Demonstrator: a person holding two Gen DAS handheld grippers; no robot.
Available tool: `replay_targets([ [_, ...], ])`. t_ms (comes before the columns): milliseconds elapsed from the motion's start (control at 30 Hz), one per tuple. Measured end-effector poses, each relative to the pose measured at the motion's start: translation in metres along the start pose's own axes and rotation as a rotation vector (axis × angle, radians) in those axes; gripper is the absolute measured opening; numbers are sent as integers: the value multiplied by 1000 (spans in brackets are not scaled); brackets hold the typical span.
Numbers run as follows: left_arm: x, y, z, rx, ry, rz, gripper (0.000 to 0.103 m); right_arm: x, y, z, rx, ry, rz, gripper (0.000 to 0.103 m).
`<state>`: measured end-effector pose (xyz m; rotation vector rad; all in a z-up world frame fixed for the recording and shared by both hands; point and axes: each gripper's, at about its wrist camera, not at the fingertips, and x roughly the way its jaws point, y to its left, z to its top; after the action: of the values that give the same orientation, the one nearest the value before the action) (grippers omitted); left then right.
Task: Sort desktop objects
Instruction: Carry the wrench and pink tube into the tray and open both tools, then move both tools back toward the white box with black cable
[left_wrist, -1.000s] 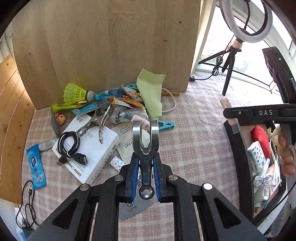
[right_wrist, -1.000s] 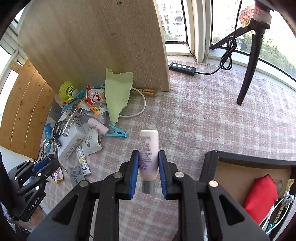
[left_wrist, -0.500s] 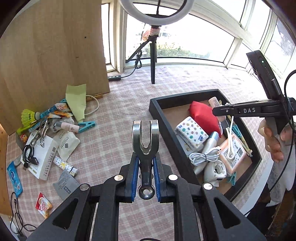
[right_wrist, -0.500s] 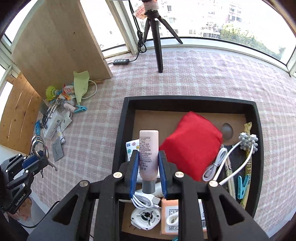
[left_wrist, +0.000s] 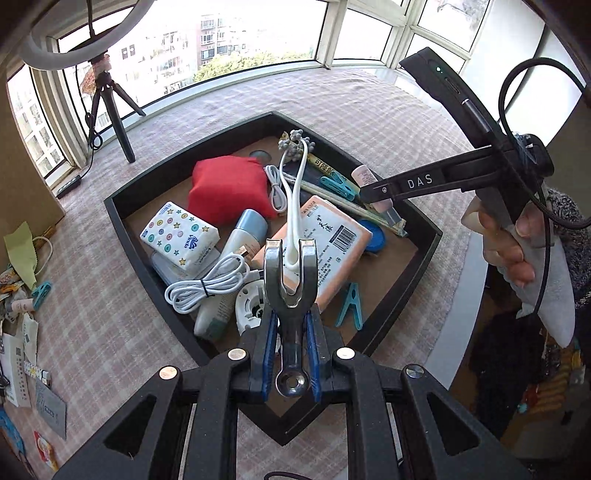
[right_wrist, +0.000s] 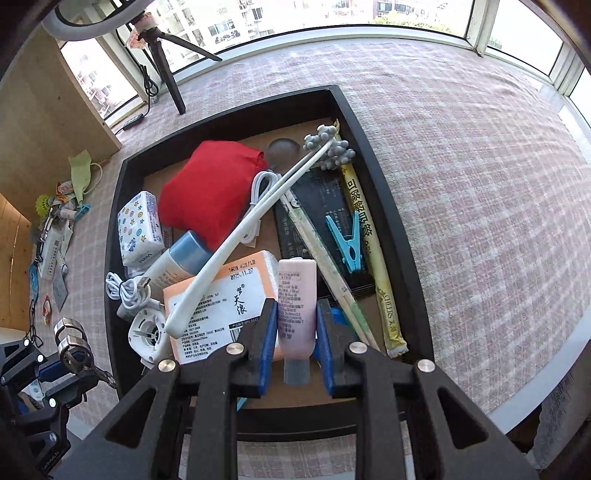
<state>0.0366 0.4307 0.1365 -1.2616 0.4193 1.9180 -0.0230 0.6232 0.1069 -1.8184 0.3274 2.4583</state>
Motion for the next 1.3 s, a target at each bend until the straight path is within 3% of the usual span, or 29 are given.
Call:
replay_targets([
  [67, 5, -9, 2, 21, 15, -8, 15, -2, -8, -3, 16, -4, -14, 21],
  [100, 8, -11, 3, 25, 21, -5, 24, -3, -11, -3, 25, -10, -19, 21],
  [133, 9, -12, 4, 25, 23, 1, 44, -3, -14, -3, 33, -15, -28, 29],
  [200, 6, -11, 4, 16, -2, 7, 53, -5, -18, -4, 47, -20, -37, 47],
  [733, -11, 55, -16, -127, -28, 107, 50, -1, 34, 8, -47, -34, 30, 49],
  [1000, -30, 126, -50, -285, -43, 218, 50, 8, 90, 18, -161, -34, 80, 49],
  [1300, -67, 229, -120, -520, -57, 365, 49, 18, 178, 23, -291, -29, 189, 49],
])
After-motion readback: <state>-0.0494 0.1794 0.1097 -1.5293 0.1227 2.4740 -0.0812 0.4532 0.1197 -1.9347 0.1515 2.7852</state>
